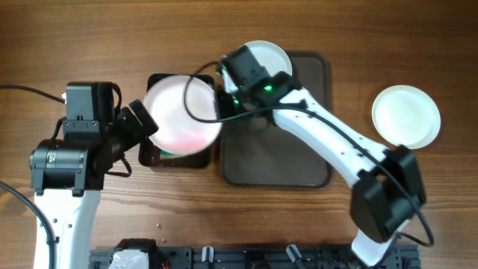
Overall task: Clean dirty plates on tray and stack at the side
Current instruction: 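Lift the cleaned plate with the right gripper and tilt it over the black tray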
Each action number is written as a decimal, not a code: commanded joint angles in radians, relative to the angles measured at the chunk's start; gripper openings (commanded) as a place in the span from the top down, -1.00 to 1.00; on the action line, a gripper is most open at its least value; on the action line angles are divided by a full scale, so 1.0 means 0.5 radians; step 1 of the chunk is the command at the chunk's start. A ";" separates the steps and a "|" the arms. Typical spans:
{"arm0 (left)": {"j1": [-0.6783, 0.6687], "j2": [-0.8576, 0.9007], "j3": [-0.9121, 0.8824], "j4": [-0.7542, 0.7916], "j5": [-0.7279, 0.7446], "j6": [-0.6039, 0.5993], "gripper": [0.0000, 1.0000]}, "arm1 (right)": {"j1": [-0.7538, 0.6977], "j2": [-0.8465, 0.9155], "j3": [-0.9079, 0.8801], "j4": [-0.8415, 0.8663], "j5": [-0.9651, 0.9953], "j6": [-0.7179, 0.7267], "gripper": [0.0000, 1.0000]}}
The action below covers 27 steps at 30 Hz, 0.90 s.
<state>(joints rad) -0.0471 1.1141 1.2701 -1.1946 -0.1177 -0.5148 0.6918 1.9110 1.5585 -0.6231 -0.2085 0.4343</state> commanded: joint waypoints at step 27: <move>0.013 -0.012 0.026 0.000 0.010 -0.034 -1.00 | 0.462 -0.256 0.053 0.551 1.994 -0.834 0.91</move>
<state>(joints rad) -0.0471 1.1141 1.2701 -1.1946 -0.1177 -0.5148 0.9150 1.8572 1.5608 -0.3595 0.7029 0.0475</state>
